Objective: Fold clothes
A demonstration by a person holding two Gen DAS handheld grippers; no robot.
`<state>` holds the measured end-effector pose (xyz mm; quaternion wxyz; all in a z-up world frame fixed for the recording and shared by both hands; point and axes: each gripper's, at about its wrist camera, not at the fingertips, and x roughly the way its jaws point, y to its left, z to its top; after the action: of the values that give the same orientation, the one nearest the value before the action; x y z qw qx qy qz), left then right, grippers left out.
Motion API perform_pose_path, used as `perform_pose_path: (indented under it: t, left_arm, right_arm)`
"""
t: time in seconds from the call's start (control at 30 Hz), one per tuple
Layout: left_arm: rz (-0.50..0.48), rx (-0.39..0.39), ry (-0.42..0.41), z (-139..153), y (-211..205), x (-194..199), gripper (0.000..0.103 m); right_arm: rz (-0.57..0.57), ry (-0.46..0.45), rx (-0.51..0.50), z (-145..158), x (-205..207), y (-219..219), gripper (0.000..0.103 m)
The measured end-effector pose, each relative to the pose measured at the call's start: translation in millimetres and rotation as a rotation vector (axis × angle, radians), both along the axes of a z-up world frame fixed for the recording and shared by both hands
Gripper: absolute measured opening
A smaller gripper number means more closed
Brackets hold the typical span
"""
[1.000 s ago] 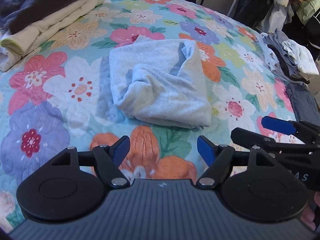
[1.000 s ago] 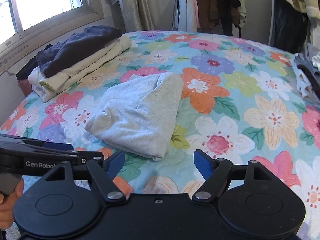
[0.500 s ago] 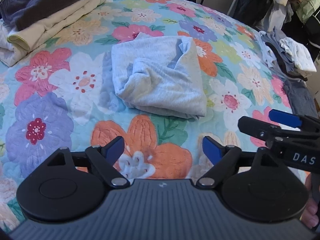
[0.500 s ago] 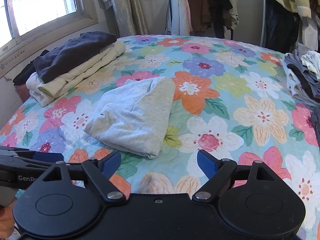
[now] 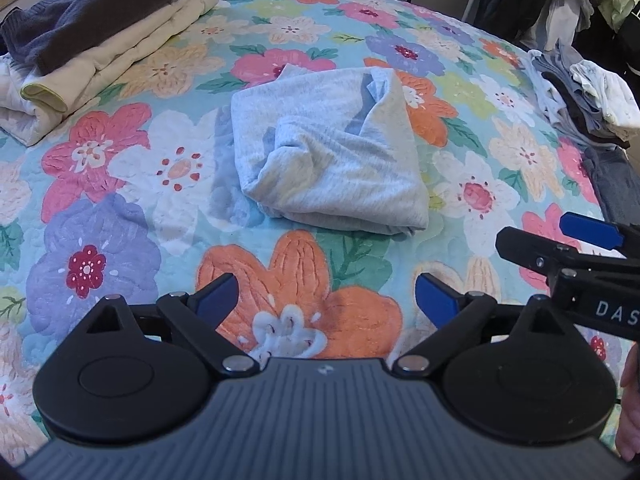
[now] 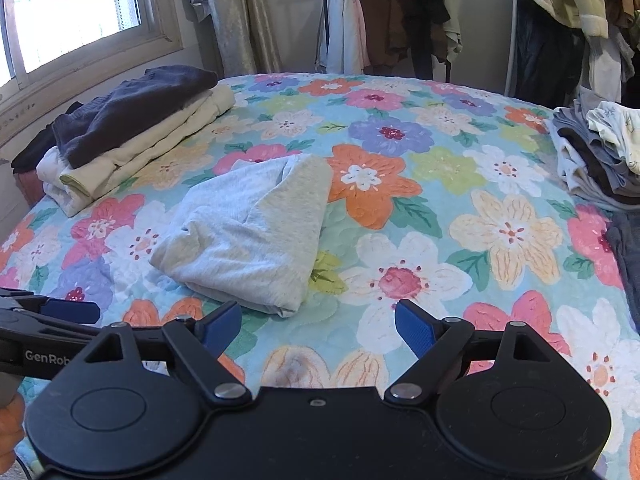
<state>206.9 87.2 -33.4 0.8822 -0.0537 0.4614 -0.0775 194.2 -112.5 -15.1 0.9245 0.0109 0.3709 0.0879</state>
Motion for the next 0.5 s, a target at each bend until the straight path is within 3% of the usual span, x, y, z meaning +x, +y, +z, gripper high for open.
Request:
perform_pose_path:
  t: [0.5]
  left_arm:
    - [0.008, 0.012, -0.009, 1.3, -0.8, -0.8, 0.099]
  right_arm:
    - [0.013, -0.006, -0.026, -0.2, -3.2, 0.4, 0.087]
